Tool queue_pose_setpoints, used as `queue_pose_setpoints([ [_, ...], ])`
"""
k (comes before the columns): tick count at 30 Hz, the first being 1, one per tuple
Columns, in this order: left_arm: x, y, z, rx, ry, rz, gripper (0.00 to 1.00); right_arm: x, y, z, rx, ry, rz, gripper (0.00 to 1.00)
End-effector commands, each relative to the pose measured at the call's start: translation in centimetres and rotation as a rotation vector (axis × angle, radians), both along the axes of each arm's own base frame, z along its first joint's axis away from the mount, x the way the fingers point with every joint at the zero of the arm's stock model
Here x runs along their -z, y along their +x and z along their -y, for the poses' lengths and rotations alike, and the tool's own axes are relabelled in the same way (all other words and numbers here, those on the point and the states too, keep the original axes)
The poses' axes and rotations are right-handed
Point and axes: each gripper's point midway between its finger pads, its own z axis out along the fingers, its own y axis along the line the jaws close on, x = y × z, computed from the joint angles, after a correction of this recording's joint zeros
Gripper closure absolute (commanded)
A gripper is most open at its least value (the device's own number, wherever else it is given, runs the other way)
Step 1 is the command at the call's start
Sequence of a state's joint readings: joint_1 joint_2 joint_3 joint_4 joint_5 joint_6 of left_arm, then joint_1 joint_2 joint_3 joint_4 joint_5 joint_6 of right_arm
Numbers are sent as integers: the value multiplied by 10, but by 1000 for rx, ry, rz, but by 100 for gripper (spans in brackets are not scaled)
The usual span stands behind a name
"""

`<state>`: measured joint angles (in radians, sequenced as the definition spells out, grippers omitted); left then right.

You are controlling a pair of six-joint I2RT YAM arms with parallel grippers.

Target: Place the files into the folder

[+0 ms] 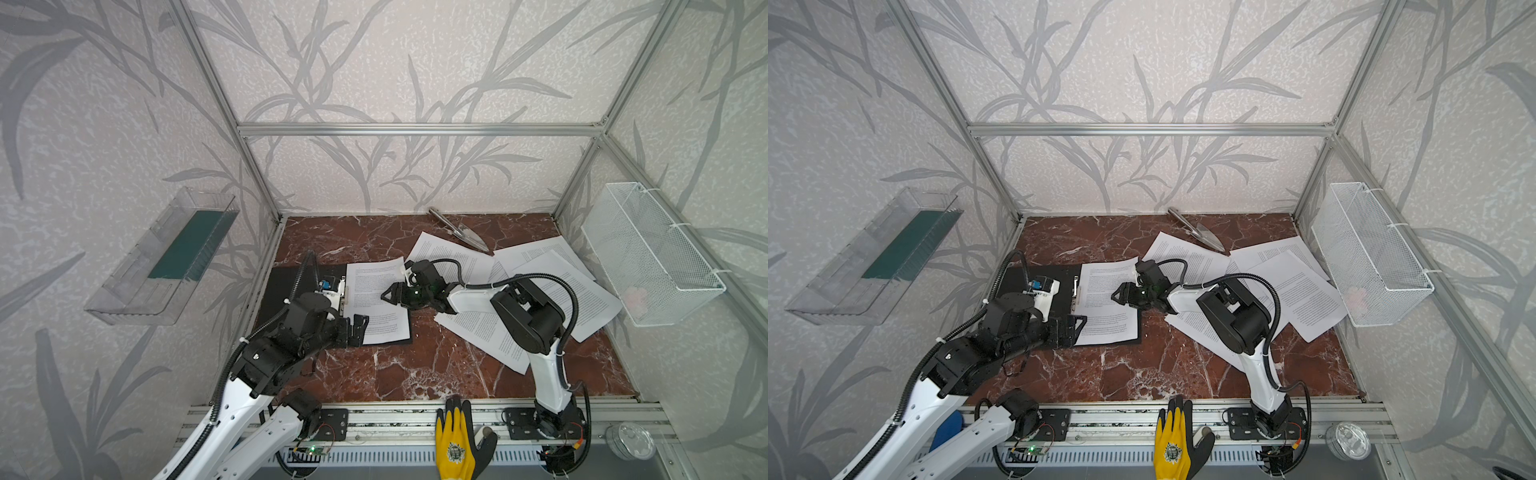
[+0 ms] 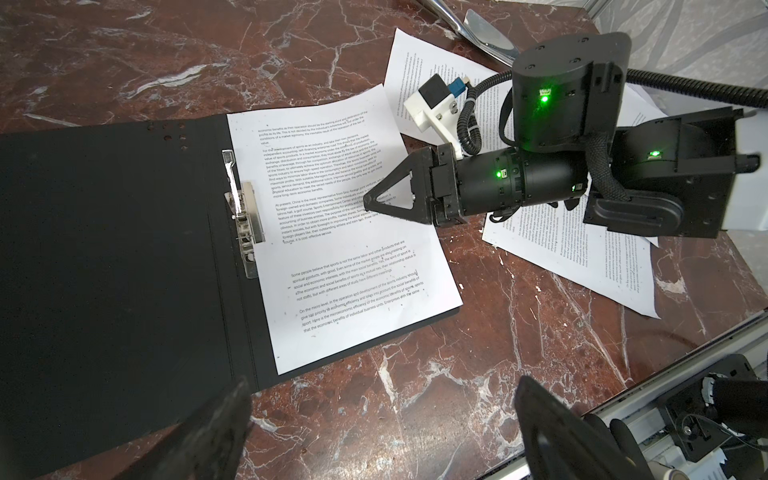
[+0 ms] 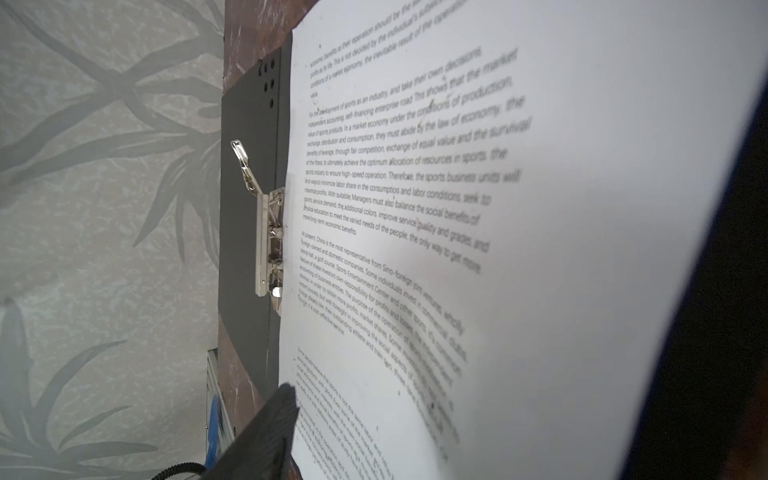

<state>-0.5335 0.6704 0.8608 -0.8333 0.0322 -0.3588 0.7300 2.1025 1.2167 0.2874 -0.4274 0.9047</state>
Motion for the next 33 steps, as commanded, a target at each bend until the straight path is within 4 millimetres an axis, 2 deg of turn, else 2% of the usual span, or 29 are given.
queue_pose_setpoints([
  [1, 4, 0, -1, 5, 13, -4, 1, 5, 1, 18, 22, -113, 4, 32],
  [6, 5, 0, -2, 1, 16, -6, 1, -2, 9, 42, 43, -210, 49, 26],
  [12, 5, 1, -4, -13, 23, -6, 1, -38, 25, 93, 78, -298, 123, 14],
  [14, 4, 2, -2, -10, 14, -4, 1, -51, 37, 122, 91, -332, 160, 9],
  [16, 4, 2, 3, 2, -13, -10, 1, -56, 51, 164, 155, -402, 162, 8],
  [19, 3, 2, 17, 23, -97, -36, 1, -62, 59, 220, 225, -451, 135, 8],
  [22, 6, 8, 45, 50, -259, -90, 1, -50, 62, 260, 306, -452, 107, 8],
  [24, 9, 15, 67, 74, -369, -129, 1, -44, 62, 273, 333, -414, 77, 8],
  [26, 15, 27, 84, 75, -448, -175, 1, -40, 64, 276, 341, -367, 64, 7],
  [30, 29, 50, 115, 79, -530, -238, 1, -29, 75, 271, 325, -329, 77, 7],
  [33, 44, 68, 136, 71, -566, -292, 7, -27, 81, 266, 288, -322, 64, 7],
])
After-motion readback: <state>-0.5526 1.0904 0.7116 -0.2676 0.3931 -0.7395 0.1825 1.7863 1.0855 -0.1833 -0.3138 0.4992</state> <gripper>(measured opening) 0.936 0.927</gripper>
